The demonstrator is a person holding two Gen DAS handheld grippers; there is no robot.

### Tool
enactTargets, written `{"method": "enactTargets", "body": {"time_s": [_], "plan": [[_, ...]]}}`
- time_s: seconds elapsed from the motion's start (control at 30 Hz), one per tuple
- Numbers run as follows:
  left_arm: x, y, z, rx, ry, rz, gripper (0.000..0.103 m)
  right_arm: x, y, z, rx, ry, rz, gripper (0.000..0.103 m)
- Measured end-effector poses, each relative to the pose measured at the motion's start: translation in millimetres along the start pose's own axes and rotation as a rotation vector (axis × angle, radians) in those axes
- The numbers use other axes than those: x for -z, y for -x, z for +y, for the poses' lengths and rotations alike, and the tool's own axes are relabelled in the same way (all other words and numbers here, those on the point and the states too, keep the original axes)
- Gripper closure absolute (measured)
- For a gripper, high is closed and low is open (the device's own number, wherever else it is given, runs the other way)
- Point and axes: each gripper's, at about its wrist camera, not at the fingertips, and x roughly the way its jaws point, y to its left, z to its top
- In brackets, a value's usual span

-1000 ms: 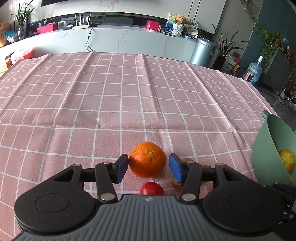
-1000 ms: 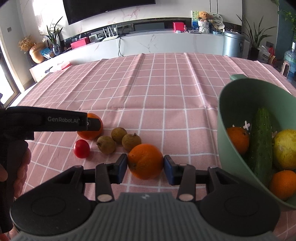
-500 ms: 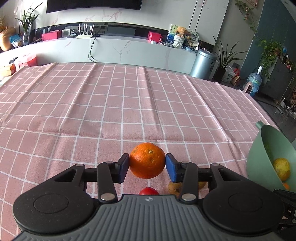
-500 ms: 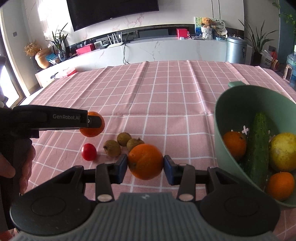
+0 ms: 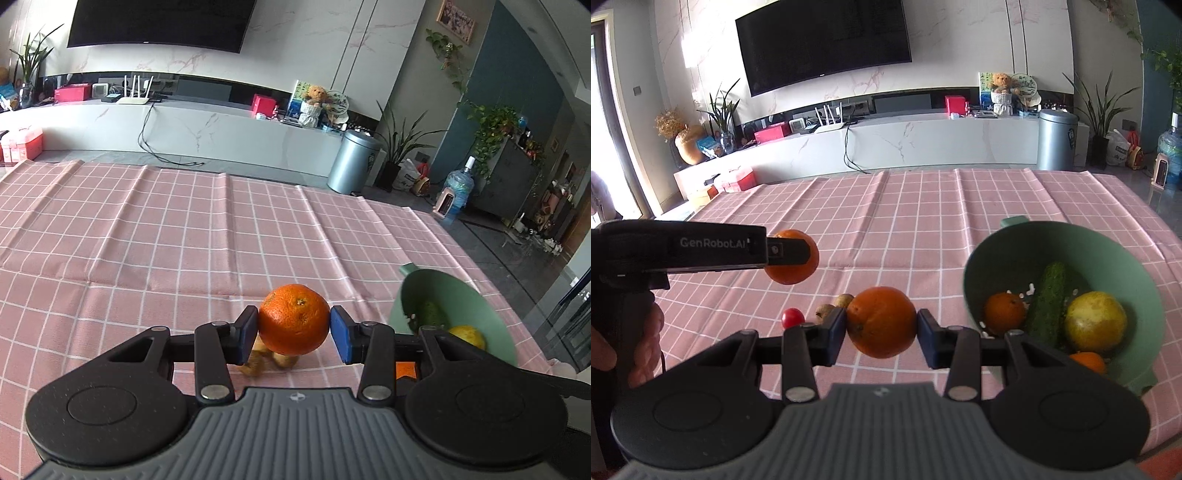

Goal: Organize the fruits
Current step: 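Carry both oranges into the green colander and open both tools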

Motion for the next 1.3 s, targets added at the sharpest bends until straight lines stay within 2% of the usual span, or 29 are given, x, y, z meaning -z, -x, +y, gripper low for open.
{"method": "enactTargets", "body": {"time_s": [0.3, 0.47, 0.63, 0.77, 1.07, 1.3], "plan": [[-7.3, 1.5, -69.1, 0.146, -0.113, 0.006, 0.055, -0.8, 49.5, -49.5, 0.104, -0.063, -0.022, 0.065], [-11.9, -22.6, -96.4, 0.2, -0.147, 0.092, 0.055, -10.4, 62.9, -79.4, 0.153, -0.057, -0.015, 0.065], [-12.9, -56.0, -118.9, 0.199, -0.199, 0.208, 0.055, -15.8, 49.9, -108.0, 0.141, -0.028, 0.065, 0.065], [-8.7, -76.3, -129.8, 0.169, -0.248, 0.293, 0.055, -17.6, 29.1, -113.9, 0.12, -0.006, 0.129, 0.065], [-4.1, -102.4, -147.0, 0.123, -0.405, 0.405, 0.055, -19.6, -8.1, -122.5, 0.073, 0.033, 0.231, 0.064], [0.5, -121.7, -154.0, 0.082, -0.459, 0.473, 0.055, -15.7, -23.9, -127.8, 0.048, 0.015, 0.275, 0.064]]}}
